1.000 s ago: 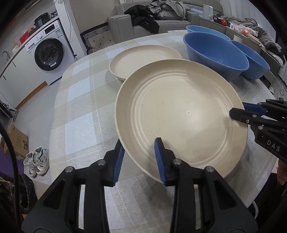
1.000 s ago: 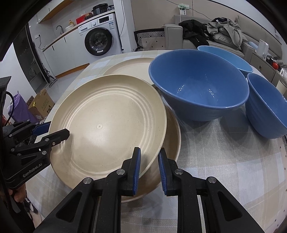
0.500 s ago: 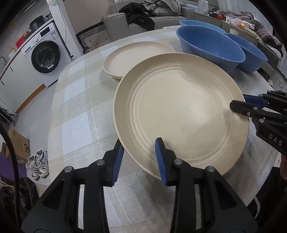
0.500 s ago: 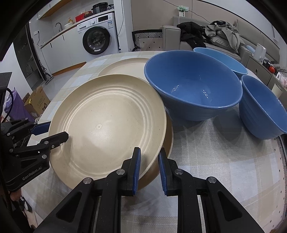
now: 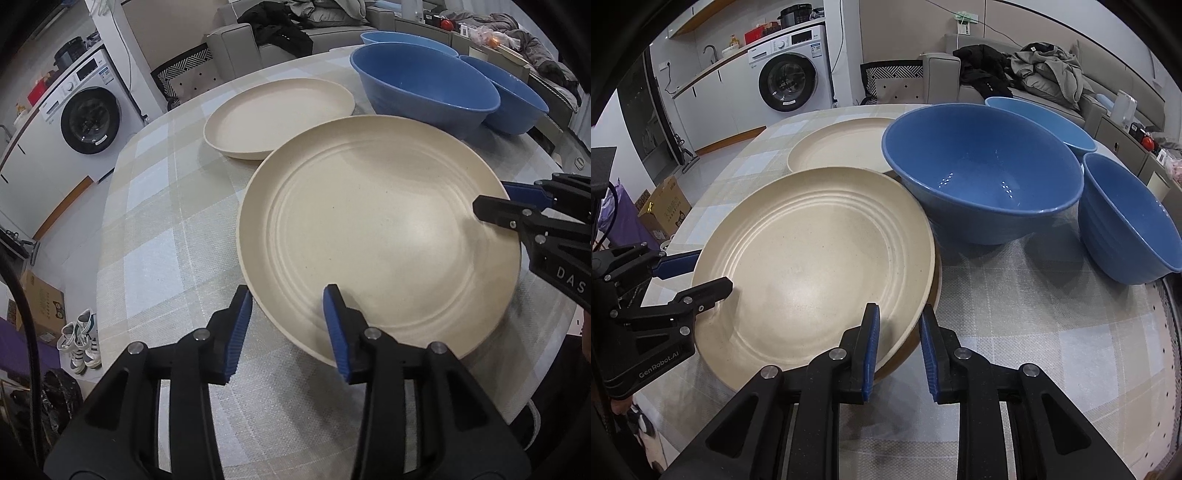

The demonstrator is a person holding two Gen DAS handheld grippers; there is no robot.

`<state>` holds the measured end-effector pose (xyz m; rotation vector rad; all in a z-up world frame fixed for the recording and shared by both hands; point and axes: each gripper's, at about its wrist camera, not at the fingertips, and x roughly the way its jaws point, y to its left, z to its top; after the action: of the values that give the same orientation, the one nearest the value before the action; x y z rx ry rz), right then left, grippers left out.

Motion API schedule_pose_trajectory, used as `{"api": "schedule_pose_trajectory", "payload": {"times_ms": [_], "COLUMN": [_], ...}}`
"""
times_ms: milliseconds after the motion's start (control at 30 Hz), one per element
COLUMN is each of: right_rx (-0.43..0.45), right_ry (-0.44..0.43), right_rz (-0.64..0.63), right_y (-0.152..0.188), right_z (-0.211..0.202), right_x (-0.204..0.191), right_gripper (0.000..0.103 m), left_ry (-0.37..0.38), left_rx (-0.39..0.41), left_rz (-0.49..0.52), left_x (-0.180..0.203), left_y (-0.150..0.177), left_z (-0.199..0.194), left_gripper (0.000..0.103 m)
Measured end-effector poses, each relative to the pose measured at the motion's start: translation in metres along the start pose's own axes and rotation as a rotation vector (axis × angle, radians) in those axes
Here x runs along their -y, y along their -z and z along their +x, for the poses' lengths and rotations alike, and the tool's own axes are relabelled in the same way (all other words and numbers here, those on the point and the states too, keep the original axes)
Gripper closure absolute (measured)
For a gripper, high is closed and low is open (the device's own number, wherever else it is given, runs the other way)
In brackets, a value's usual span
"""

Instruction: Organize plates and bowls

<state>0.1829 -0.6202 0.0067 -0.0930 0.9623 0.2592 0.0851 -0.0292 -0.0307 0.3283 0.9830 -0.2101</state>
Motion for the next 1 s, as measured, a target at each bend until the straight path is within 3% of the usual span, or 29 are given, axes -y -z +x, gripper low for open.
{"api": "schedule_pose_trajectory", "payload": {"times_ms": [300, 700, 867, 933, 1000], "right_rx": [0.017, 0.009, 0.007, 0.018, 0.038], "right_ry": [0.018, 0.017, -0.004, -0.013, -0.036], "right_rz": [-0.020, -0.040, -0.033, -0.032, -0.033], "right_y": [0.002, 0.007, 0.006, 0.005, 0.004], "right_z": [-0.001, 0.009, 0.007, 0.002, -0.005], "right_x": [-0.001, -0.001, 0.003, 0.003, 0.004], "right_gripper": [0.077, 0.076, 0.073, 0.067, 0.054], "left_ry": [-0.014, 0.020, 0.049, 0.064, 0.081], "left_rx": [-0.012, -0.017, 0.018, 0.040, 0.067], "left_rz": [0.038, 0.004, -0.061, -0.083, -0.107], "left_x": [0.008, -0.002, -0.017, -0.023, -0.029], "left_y": [0.000, 0.000, -0.002, -0.003, -0.004], "left_z": [0.009, 0.010, 0.001, -0.005, -0.012], "left_gripper": [0.065, 0.062, 0.047, 0.040, 0.036]}}
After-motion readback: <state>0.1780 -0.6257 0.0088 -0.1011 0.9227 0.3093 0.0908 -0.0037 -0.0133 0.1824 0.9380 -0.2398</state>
